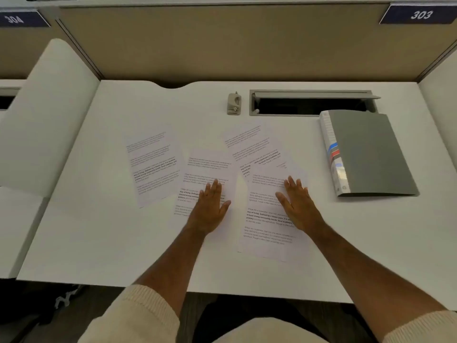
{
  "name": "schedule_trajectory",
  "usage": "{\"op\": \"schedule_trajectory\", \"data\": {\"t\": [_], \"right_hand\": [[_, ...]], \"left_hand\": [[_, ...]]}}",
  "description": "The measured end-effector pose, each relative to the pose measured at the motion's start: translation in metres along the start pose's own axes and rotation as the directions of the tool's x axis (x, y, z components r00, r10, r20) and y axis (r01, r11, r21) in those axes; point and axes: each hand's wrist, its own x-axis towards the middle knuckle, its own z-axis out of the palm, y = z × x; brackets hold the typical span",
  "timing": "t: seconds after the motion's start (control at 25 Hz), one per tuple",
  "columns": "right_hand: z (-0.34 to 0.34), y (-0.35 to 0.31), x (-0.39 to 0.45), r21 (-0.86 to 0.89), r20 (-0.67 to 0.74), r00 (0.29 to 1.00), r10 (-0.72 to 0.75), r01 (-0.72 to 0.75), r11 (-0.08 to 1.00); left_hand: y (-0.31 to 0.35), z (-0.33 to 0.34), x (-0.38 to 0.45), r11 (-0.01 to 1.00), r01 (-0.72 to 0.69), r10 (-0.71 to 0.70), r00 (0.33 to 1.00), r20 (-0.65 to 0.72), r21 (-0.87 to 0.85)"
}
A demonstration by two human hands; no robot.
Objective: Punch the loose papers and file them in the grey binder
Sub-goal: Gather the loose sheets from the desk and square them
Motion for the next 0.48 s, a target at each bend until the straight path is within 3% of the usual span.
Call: {"op": "schedule_trajectory", "data": {"t": [0.28, 0.48], "right_hand": [[0.008, 0.001, -0.006, -0.005, -0.005, 0.999, 0.038, -0.039, 0.999], [0.012, -0.016, 0.002, 0.015, -0.026, 1.0, -0.007, 0.008, 1.0]], "left_hand": [[0.0, 0.009, -0.006, 1.0, 0.013, -0.014, 1.0, 0.019, 0.018], [-0.01, -0.001, -0.003, 0.996, 0.05, -0.055, 0.995, -0.083, -0.07]]}}
